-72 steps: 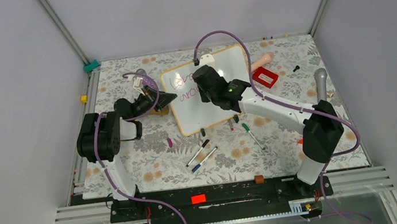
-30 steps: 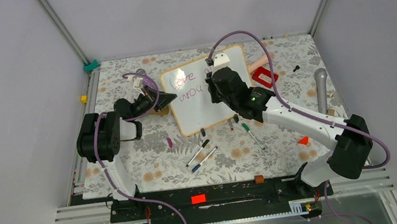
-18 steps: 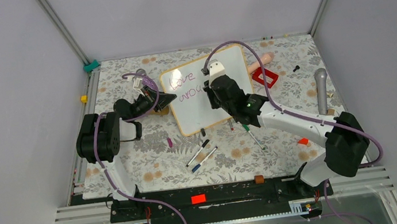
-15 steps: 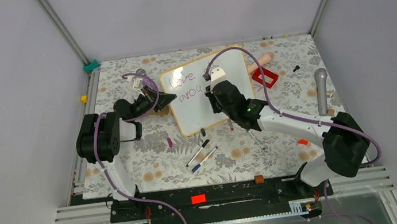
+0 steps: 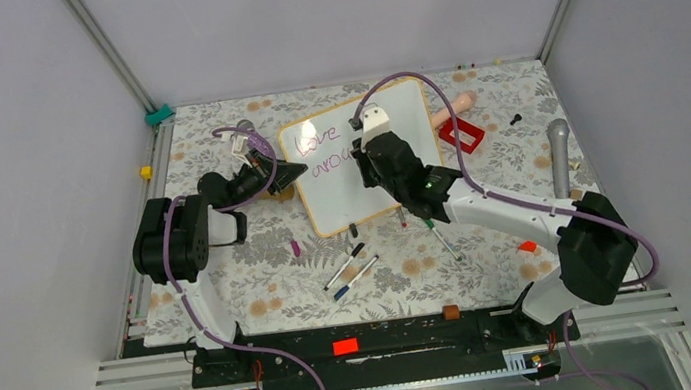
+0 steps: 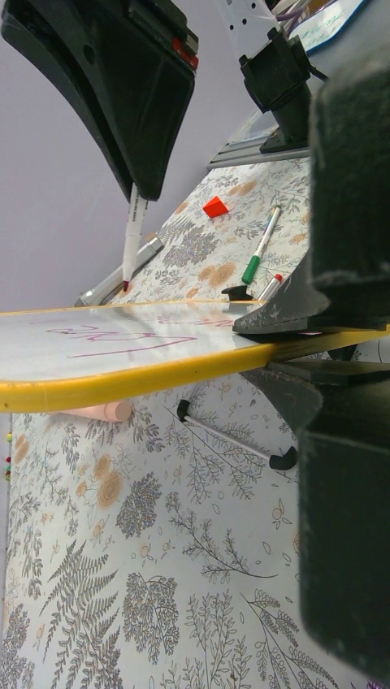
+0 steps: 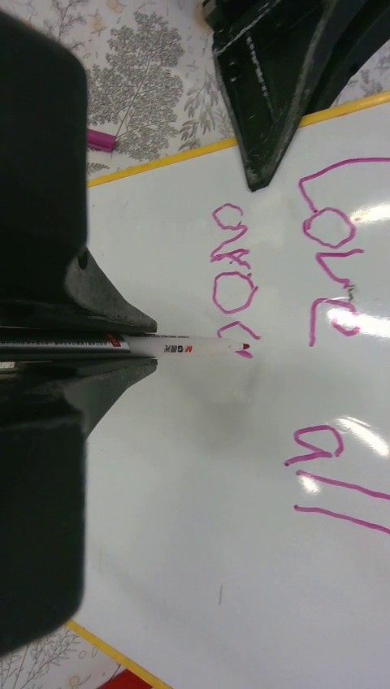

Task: Write a sentence on the whiteboard

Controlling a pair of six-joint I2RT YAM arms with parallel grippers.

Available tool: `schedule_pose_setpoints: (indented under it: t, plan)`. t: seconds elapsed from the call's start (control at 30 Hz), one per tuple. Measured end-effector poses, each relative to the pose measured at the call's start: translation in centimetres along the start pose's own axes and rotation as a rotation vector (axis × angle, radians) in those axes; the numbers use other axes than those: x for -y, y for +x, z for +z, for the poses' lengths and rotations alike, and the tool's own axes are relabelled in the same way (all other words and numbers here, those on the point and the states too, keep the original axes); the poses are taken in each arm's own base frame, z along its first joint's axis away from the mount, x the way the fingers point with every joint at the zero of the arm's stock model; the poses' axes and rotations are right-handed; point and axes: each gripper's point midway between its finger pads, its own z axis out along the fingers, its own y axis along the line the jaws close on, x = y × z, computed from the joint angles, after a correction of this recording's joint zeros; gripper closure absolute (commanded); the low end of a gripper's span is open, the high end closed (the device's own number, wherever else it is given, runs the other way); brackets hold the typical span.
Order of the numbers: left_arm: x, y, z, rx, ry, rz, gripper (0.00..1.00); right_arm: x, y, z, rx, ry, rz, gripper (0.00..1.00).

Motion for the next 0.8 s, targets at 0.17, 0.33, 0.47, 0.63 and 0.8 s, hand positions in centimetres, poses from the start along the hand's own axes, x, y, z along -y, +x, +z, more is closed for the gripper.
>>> schedule_pose_setpoints:
  t: [0.17,0.33,0.47,0.63,0.8]
  plan:
    - [0.0,0.0,0.0,0.0,0.0,0.0,1.0,-0.2,-1.1,0.7,-0.001,0.021,0.016,1.0]
    - [0.0,0.0,0.0,0.0,0.0,0.0,1.0,0.1,-1.1,0.9,-0.017,0.049,0.03,1.0]
    - [0.0,0.0,0.0,0.0,0.0,0.0,1.0,0.4,-0.7,0.9,-0.039,0.064,0.039,1.0]
    - [0.0,0.0,0.0,0.0,0.0,0.0,1.0,0.8,0.2,0.9,-0.072,0.078,0.039,1.0]
    - [0.0,0.0,0.0,0.0,0.0,0.0,1.0,0.9,0.5,1.0,-0.087,0.083,0.039,1.0]
